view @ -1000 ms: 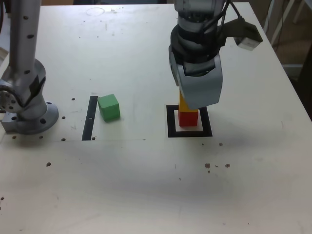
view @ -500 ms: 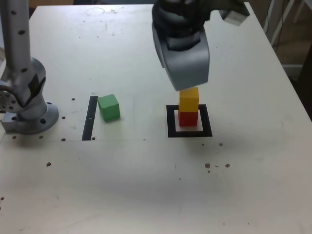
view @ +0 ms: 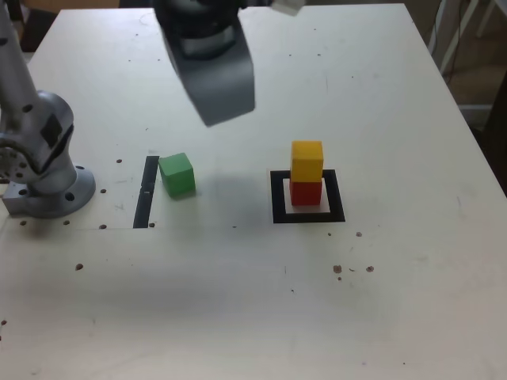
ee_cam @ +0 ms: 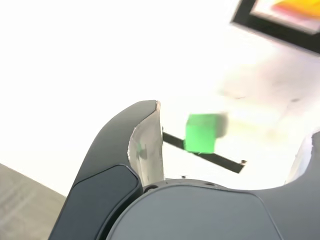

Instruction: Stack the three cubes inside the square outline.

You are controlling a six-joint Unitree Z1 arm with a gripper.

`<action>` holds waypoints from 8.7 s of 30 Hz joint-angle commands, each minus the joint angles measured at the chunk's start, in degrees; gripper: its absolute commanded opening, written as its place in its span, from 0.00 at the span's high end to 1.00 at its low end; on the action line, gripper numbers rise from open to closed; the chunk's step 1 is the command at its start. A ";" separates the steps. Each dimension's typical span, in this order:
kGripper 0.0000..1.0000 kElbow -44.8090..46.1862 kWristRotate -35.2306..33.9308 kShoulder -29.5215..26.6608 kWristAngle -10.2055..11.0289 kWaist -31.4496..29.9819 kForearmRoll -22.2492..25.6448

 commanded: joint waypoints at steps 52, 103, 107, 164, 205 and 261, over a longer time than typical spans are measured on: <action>0.22 27.69 -4.14 1.56 -5.90 7.94 -22.68; 0.75 -3.04 -26.48 3.18 -5.54 6.59 5.04; 0.89 -11.81 -30.96 3.55 -8.46 6.41 9.57; 0.96 -38.32 -63.56 28.08 -13.40 3.11 17.21; 0.74 -33.37 -62.54 28.04 -12.76 3.46 11.41; 0.01 10.05 -63.84 -9.63 -14.64 2.84 -4.07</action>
